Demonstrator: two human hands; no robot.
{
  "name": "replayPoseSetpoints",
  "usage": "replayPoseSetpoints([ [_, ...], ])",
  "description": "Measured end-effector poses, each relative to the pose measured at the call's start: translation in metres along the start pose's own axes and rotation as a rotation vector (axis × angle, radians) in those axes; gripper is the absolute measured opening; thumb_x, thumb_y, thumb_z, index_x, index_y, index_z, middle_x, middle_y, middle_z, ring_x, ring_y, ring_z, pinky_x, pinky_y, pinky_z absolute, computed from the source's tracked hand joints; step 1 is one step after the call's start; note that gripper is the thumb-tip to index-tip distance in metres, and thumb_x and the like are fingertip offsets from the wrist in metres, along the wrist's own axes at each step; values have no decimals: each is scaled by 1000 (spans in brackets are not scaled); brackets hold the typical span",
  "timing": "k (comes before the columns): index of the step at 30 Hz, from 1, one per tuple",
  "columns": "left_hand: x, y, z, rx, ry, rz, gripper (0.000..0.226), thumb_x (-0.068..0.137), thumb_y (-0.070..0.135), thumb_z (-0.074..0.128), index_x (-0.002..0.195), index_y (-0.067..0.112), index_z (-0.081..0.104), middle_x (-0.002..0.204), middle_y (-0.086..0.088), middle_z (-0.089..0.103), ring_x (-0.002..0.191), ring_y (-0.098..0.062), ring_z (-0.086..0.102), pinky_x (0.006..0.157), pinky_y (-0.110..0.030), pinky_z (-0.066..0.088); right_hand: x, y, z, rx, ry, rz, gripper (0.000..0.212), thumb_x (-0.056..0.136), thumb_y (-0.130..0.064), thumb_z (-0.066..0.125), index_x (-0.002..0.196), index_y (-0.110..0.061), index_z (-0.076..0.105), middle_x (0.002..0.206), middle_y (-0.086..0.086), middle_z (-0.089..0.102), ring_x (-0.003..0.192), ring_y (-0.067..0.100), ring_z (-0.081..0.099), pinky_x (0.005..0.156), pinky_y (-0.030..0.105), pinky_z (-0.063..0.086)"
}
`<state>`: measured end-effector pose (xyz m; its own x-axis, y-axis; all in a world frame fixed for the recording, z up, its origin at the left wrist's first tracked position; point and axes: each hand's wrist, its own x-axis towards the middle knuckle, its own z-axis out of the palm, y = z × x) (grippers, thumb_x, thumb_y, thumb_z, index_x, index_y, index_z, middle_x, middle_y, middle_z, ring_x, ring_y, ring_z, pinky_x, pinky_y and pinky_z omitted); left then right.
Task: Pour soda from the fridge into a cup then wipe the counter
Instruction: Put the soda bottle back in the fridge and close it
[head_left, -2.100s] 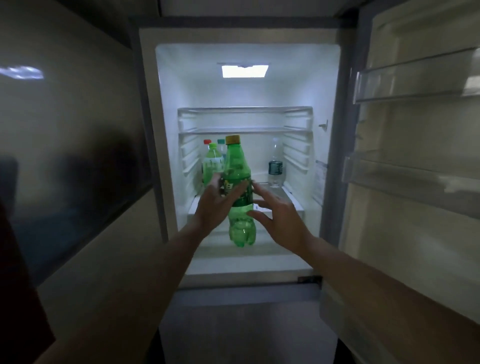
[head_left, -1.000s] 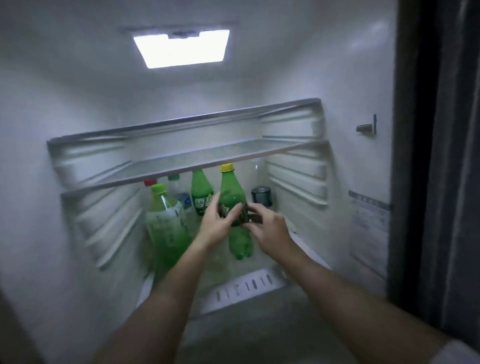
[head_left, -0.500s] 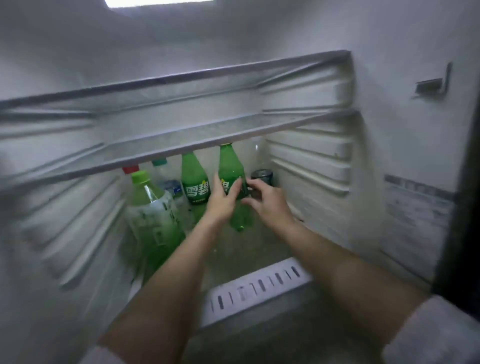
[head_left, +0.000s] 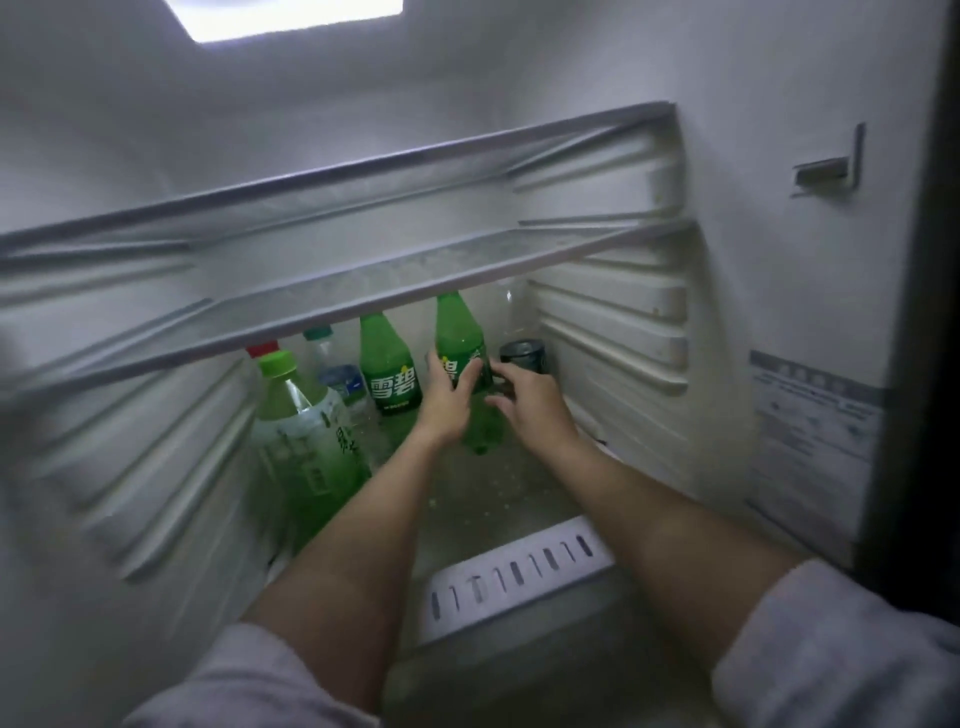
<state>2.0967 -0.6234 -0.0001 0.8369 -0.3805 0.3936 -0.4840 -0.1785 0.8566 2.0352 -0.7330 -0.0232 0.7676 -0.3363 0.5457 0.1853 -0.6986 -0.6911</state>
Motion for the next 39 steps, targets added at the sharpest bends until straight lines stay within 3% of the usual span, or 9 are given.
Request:
replayPoseSetpoints([
  [6, -14, -3, 9, 94, 5, -175, 65, 96, 32, 57, 146, 11, 21, 137, -14, 49, 123, -29, 51, 101, -39, 43, -23, 8, 3, -97, -77, 19, 44, 91, -11, 64, 134, -16, 57, 121, 9, 68, 109, 25, 63, 97, 38, 50],
  [9, -34, -10, 8, 303, -41, -227, 71, 96, 36, 56, 150, 12, 16, 146, -16, 41, 130, -33, 46, 107, -45, 41, -35, 8, -2, -128, -82, -15, 32, 91, -14, 64, 123, -15, 65, 115, 8, 70, 103, 25, 65, 90, 35, 51],
  [12, -61, -3, -5, 449, -49, -196, 43, 97, 24, 56, 135, 7, 43, 125, -3, 56, 114, -22, 57, 93, -32, 46, -50, 1, -13, -269, -107, 12, 24, 94, -19, 60, 116, -12, 67, 108, 10, 71, 92, 25, 64, 78, 30, 48],
  [14, -76, 2, -18, 574, -106, -116, 20, 97, 20, 55, 113, 9, 61, 109, -6, 65, 99, -22, 64, 87, -33, 52, -63, -6, -24, -397, -130, 45, 23, 96, -23, 55, 113, -12, 66, 104, 11, 69, 88, 26, 62, 75, 32, 48],
  [19, -118, 29, -51, 1049, -260, 69, 22, 96, 23, 46, 76, 18, 55, 81, -4, 63, 68, -20, 63, 66, -34, 55, -109, -33, -65, -609, -176, 15, 15, 96, -20, 51, 103, -12, 62, 101, 8, 62, 90, 27, 63, 77, 39, 52],
  [22, -142, 43, -58, 1197, -244, 166, 19, 94, 25, 45, 82, 17, 58, 83, -4, 63, 70, -23, 63, 68, -36, 56, -135, -53, -88, -734, -244, 47, 26, 95, -22, 51, 117, -11, 60, 115, 10, 62, 99, 30, 63, 82, 39, 52],
  [25, -158, 48, -54, 1254, -237, 232, 26, 97, 24, 40, 96, 16, 64, 91, -5, 64, 74, -24, 64, 66, -36, 53, -168, -73, -107, -698, -237, 76, 27, 95, -23, 51, 113, -9, 64, 113, 14, 65, 99, 32, 62, 80, 35, 50],
  [30, -203, 72, -19, 1236, -372, 298, 21, 91, 23, 45, 85, 17, 64, 92, -5, 68, 75, -25, 62, 67, -32, 52, -246, -98, -148, -668, -185, 48, 33, 92, -31, 57, 118, -12, 66, 117, 12, 66, 107, 32, 59, 88, 38, 48],
  [39, -290, 136, 24, 1290, -380, 427, 32, 96, 36, 40, 96, 17, 65, 92, -4, 67, 77, -24, 67, 69, -32, 56, -318, -124, -226, -692, -265, -54, 29, 96, -31, 51, 112, -13, 66, 116, 11, 63, 103, 29, 61, 84, 42, 53],
])
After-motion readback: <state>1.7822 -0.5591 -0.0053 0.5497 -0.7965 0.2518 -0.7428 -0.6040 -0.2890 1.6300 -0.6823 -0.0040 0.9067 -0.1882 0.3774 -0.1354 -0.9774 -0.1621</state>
